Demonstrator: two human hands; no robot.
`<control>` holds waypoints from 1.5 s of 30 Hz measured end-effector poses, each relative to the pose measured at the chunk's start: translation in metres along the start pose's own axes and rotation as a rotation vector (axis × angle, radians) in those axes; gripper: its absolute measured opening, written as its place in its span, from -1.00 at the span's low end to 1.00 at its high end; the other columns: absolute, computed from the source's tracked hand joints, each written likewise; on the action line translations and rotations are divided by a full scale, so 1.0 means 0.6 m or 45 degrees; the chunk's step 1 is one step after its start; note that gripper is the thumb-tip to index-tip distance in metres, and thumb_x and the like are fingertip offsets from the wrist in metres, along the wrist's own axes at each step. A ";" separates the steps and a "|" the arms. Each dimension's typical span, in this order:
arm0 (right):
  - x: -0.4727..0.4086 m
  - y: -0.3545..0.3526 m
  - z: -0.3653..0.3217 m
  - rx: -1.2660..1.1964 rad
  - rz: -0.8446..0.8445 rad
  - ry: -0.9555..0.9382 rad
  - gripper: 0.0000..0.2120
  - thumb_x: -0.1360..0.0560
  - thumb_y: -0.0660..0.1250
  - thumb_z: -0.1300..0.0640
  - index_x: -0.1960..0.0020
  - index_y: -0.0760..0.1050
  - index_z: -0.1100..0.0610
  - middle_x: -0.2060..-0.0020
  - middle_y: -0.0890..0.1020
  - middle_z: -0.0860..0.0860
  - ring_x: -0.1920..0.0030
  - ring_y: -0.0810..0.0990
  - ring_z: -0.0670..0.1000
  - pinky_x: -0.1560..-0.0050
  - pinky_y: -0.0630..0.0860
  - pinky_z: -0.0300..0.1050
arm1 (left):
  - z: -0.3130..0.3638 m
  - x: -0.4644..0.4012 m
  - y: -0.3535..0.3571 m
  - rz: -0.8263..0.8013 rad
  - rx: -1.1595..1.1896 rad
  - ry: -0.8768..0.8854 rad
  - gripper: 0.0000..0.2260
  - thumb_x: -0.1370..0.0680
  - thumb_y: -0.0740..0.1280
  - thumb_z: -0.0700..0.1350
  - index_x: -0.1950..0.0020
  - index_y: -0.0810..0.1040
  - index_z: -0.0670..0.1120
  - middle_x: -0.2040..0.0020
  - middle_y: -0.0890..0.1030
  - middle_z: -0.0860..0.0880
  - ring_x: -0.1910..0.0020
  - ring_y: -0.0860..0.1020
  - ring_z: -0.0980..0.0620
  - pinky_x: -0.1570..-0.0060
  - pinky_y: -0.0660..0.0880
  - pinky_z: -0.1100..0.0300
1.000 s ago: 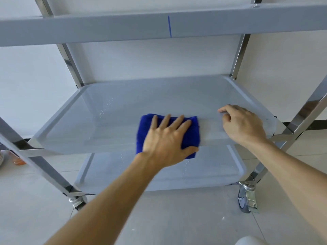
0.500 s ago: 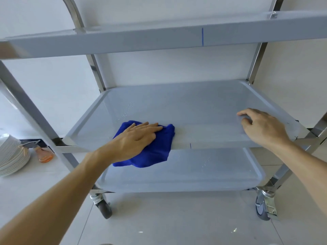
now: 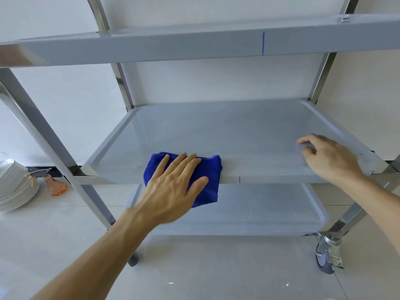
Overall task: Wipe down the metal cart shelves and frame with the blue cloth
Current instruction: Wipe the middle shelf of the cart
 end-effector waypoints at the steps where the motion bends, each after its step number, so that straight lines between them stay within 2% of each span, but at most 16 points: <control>1: -0.003 0.003 -0.001 0.009 -0.040 0.003 -0.72 -0.61 0.11 0.09 -0.23 0.49 -0.09 -0.31 0.56 -0.07 -0.19 0.54 0.17 0.01 0.35 -0.06 | -0.004 -0.016 0.002 -0.044 -0.006 -0.032 -0.44 -0.62 -0.16 0.24 -0.57 0.18 0.07 -0.60 0.14 0.18 -0.59 0.00 0.15 -0.56 -0.11 0.03; 4: -0.014 0.009 -0.016 0.074 -0.194 0.004 -0.74 -0.64 0.13 0.06 -0.29 0.45 0.00 -0.33 0.56 0.01 -0.21 0.53 0.18 -0.01 0.37 -0.04 | -0.013 -0.072 0.014 -0.210 -0.028 -0.067 -0.38 -0.59 -0.24 0.25 -0.61 0.09 0.05 -0.63 0.07 0.12 -0.60 -0.02 0.10 -0.56 -0.10 -0.03; 6: -0.017 0.014 -0.039 0.116 -0.235 0.007 -0.68 -0.64 0.14 -0.04 -0.33 0.43 0.02 -0.37 0.51 0.05 -0.31 0.47 0.16 -0.13 0.38 0.00 | -0.021 -0.106 0.025 -0.305 -0.013 -0.093 -0.39 -0.61 -0.23 0.25 -0.62 0.04 0.07 -0.63 0.02 0.12 -0.60 -0.06 0.12 -0.57 -0.14 -0.03; 9: -0.009 0.053 -0.087 0.180 -0.344 -0.082 -0.57 -0.67 0.01 -0.10 -0.52 0.24 -0.14 -0.58 0.21 -0.05 -0.57 0.12 0.03 -0.48 0.11 0.20 | -0.033 -0.149 0.045 -0.410 0.041 -0.122 -0.42 -0.63 -0.19 0.26 -0.63 -0.02 0.09 -0.63 -0.05 0.14 -0.60 -0.12 0.15 -0.56 -0.22 0.00; 12: -0.004 0.079 -0.100 0.210 -0.388 -0.114 -0.55 -0.67 -0.12 -0.09 -0.54 0.07 -0.29 -0.60 0.07 -0.16 -0.59 -0.03 -0.05 -0.52 -0.06 0.30 | -0.045 -0.189 0.055 -0.452 0.085 -0.156 -0.43 -0.63 -0.19 0.26 -0.63 -0.07 0.11 -0.63 -0.09 0.16 -0.59 -0.16 0.17 -0.55 -0.25 0.02; 14: -0.006 0.082 -0.093 0.224 -0.372 -0.104 -0.55 -0.66 -0.14 -0.11 -0.54 0.05 -0.32 -0.60 0.06 -0.18 -0.59 -0.03 -0.05 -0.52 -0.06 0.29 | -0.045 -0.213 0.057 -0.443 0.103 -0.178 -0.44 -0.65 -0.19 0.24 -0.63 -0.05 0.10 -0.63 -0.07 0.17 -0.59 -0.15 0.17 -0.55 -0.25 0.02; 16: -0.007 0.083 -0.087 0.232 -0.354 -0.085 -0.54 -0.64 -0.15 -0.14 -0.53 0.04 -0.34 -0.60 0.06 -0.19 -0.59 -0.02 -0.06 -0.52 -0.05 0.25 | -0.035 -0.234 0.054 -0.368 0.127 -0.181 -0.46 -0.66 -0.15 0.21 -0.61 0.08 0.06 -0.62 0.06 0.15 -0.59 -0.05 0.15 -0.55 -0.21 0.03; 19: -0.005 0.080 -0.091 0.224 -0.329 -0.093 -0.54 -0.63 -0.15 -0.14 -0.51 0.07 -0.35 -0.59 0.09 -0.20 -0.58 0.01 -0.08 -0.51 -0.03 0.23 | -0.030 -0.245 0.028 -0.098 0.268 -0.183 -0.53 -0.67 0.03 0.16 -0.48 0.36 -0.04 -0.54 0.29 0.06 -0.49 0.23 0.06 -0.53 -0.01 0.03; 22: -0.003 0.074 -0.093 0.222 -0.271 -0.100 -0.55 -0.63 -0.14 -0.12 -0.50 0.10 -0.34 -0.57 0.15 -0.20 -0.56 0.06 -0.07 -0.49 0.01 0.23 | -0.041 -0.232 -0.016 0.203 0.301 -0.157 -0.60 -0.62 0.20 0.15 -0.43 0.43 0.07 -0.49 0.36 0.08 -0.45 0.33 -0.02 -0.46 0.22 -0.05; 24: -0.003 0.073 -0.094 0.222 -0.285 -0.092 -0.54 -0.62 -0.14 -0.12 -0.51 0.10 -0.33 -0.57 0.15 -0.20 -0.56 0.06 -0.07 -0.50 0.02 0.23 | -0.038 -0.222 -0.001 0.010 0.124 -0.166 -0.55 -0.59 0.09 0.30 -0.41 0.42 0.17 -0.45 0.41 0.11 -0.45 0.34 -0.07 -0.44 0.18 -0.10; 27: -0.001 0.074 -0.096 0.234 -0.305 -0.080 -0.53 -0.62 -0.16 -0.13 -0.52 0.08 -0.33 -0.58 0.13 -0.19 -0.56 0.04 -0.06 -0.50 0.01 0.23 | -0.021 -0.208 0.050 -0.309 -0.073 -0.207 -0.34 -0.53 -0.05 0.43 -0.58 0.09 0.21 -0.62 0.07 0.10 -0.60 -0.01 -0.17 -0.49 -0.10 -0.28; 29: -0.002 0.074 -0.097 0.237 -0.308 -0.081 -0.53 -0.62 -0.16 -0.13 -0.52 0.06 -0.33 -0.58 0.13 -0.19 -0.57 0.04 -0.05 -0.51 0.00 0.24 | -0.002 -0.211 0.062 -0.324 -0.079 -0.190 -0.34 -0.53 -0.05 0.43 -0.59 -0.03 0.24 -0.64 -0.07 0.10 -0.60 -0.14 -0.18 -0.47 -0.21 -0.34; 32: -0.002 0.075 -0.096 0.236 -0.320 -0.084 -0.54 -0.63 -0.16 -0.13 -0.52 0.05 -0.34 -0.59 0.11 -0.19 -0.57 0.02 -0.05 -0.51 -0.01 0.23 | 0.030 -0.208 0.075 -0.337 -0.074 -0.074 -0.35 -0.50 -0.09 0.46 -0.56 -0.10 0.33 -0.64 -0.11 0.11 -0.60 -0.18 -0.18 -0.46 -0.28 -0.34; 36: -0.002 0.078 -0.092 0.244 -0.325 -0.084 -0.54 -0.63 -0.17 -0.14 -0.52 0.02 -0.36 -0.59 0.08 -0.20 -0.58 -0.01 -0.06 -0.51 -0.02 0.21 | 0.005 -0.205 0.076 -0.334 -0.052 -0.023 -0.29 -0.36 -0.18 0.54 -0.50 -0.14 0.43 -0.63 -0.09 0.17 -0.61 -0.15 -0.07 -0.50 -0.23 -0.27; 42: -0.002 0.076 -0.094 0.239 -0.291 -0.099 -0.54 -0.61 -0.17 -0.18 -0.50 0.03 -0.36 -0.58 0.11 -0.20 -0.58 0.03 -0.04 -0.50 0.01 0.22 | -0.168 -0.285 0.048 -0.294 -0.172 -0.395 -0.36 -0.51 -0.10 0.47 -0.56 -0.03 0.33 -0.63 -0.02 0.10 -0.60 -0.06 -0.13 -0.48 -0.12 -0.32; 45: 0.000 0.075 -0.095 0.240 -0.289 -0.107 -0.52 -0.59 -0.18 -0.21 -0.51 0.02 -0.35 -0.57 0.12 -0.19 -0.57 0.05 -0.05 -0.50 0.03 0.24 | -0.169 -0.330 0.065 -0.279 -0.187 -0.533 -0.35 -0.50 -0.11 0.45 -0.57 -0.01 0.29 -0.63 -0.02 0.07 -0.60 -0.10 -0.20 -0.43 -0.18 -0.40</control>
Point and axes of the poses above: each hand's wrist, its own x-axis away from the middle knuckle, its own y-axis out of the palm, z = x × y, the point moved 8 cm from there along -x, towards the middle knuckle
